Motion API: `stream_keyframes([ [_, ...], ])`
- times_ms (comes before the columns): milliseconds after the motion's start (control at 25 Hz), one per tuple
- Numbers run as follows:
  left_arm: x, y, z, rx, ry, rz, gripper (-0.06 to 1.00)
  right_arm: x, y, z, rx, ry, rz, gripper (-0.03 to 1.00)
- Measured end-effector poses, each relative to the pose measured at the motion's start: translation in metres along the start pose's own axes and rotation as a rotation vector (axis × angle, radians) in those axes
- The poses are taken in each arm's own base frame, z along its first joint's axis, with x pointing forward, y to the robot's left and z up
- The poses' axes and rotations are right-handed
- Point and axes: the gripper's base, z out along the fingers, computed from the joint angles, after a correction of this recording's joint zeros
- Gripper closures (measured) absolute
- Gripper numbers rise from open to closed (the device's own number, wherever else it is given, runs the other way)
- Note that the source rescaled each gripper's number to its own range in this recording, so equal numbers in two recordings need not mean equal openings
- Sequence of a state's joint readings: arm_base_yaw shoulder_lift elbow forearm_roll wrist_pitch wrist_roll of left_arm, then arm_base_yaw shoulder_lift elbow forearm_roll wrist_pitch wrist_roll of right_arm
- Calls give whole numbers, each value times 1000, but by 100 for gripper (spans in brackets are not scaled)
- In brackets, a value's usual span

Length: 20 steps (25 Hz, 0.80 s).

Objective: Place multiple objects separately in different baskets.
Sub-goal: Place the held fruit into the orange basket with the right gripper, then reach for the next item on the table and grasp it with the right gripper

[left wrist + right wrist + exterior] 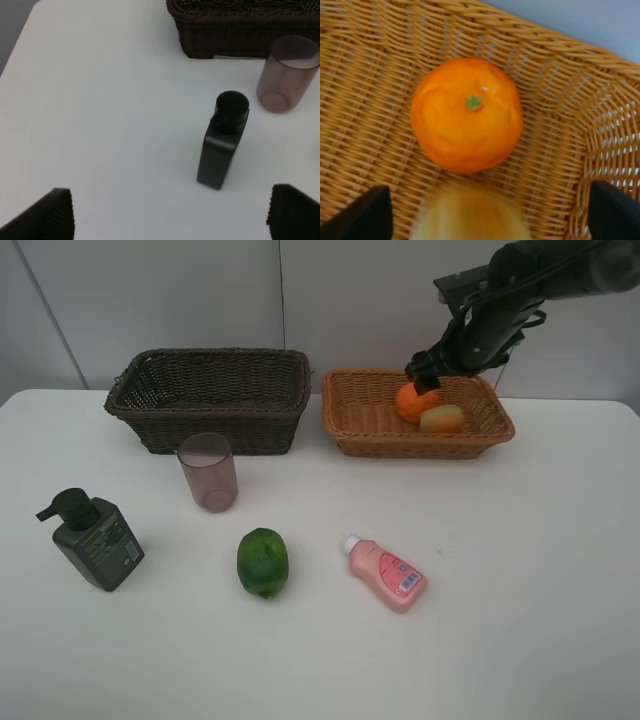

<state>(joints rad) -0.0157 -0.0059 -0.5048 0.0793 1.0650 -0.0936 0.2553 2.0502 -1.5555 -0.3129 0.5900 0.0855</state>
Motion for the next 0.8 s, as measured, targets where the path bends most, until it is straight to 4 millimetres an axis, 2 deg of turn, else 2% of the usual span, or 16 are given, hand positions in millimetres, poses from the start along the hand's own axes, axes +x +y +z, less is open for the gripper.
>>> stream_keyframes([
  [800,0,0,0,0,0,0,-6,4,1,0,-7,45,15,27],
])
